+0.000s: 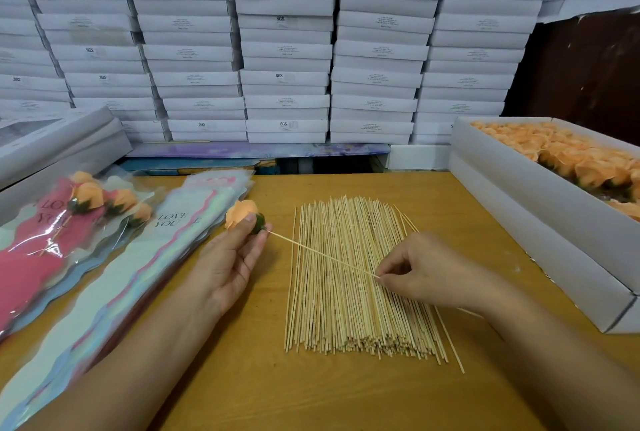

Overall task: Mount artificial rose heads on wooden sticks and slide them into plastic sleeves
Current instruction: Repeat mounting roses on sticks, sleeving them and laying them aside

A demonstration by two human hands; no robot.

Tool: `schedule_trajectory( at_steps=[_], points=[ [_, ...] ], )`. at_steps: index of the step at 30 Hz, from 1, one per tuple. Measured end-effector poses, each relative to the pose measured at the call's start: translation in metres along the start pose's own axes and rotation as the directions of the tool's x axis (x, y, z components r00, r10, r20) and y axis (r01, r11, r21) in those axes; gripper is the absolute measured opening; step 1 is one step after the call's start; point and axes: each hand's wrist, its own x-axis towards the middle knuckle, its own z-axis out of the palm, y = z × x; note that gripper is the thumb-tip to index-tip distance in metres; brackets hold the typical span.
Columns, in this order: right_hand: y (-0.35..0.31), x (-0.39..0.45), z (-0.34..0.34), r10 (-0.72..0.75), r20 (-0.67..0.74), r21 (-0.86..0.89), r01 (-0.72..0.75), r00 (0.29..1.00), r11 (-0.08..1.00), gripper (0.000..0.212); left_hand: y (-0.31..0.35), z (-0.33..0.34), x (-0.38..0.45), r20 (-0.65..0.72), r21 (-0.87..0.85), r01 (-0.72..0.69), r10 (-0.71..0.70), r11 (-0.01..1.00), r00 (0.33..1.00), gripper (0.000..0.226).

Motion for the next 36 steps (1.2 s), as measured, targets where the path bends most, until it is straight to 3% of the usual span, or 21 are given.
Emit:
schedule_trajectory(
  at_steps=[16,27,36],
  points=[
    [-0.006,0.000,0.007,0.015,-0.023,0.001,-0.015,1.000,1.000,0.012,-0.004,0.001,-0.002,0.014,0.010,0.009,-0.009,1.000,1.000,0.035],
    [-0.008,0.004,0.020,0.060,-0.220,0.043,-0.052,0.974,0.998,0.014,-0.001,0.000,-0.002,-0.021,-0.049,-0.022,0.021,0.999,1.000,0.026],
    [-0.010,0.002,0.026,0.018,-0.256,-0.129,-0.052,0.967,0.990,0.021,-0.004,0.003,-0.006,-0.008,-0.083,-0.015,0.014,0.996,1.000,0.041]
  ],
)
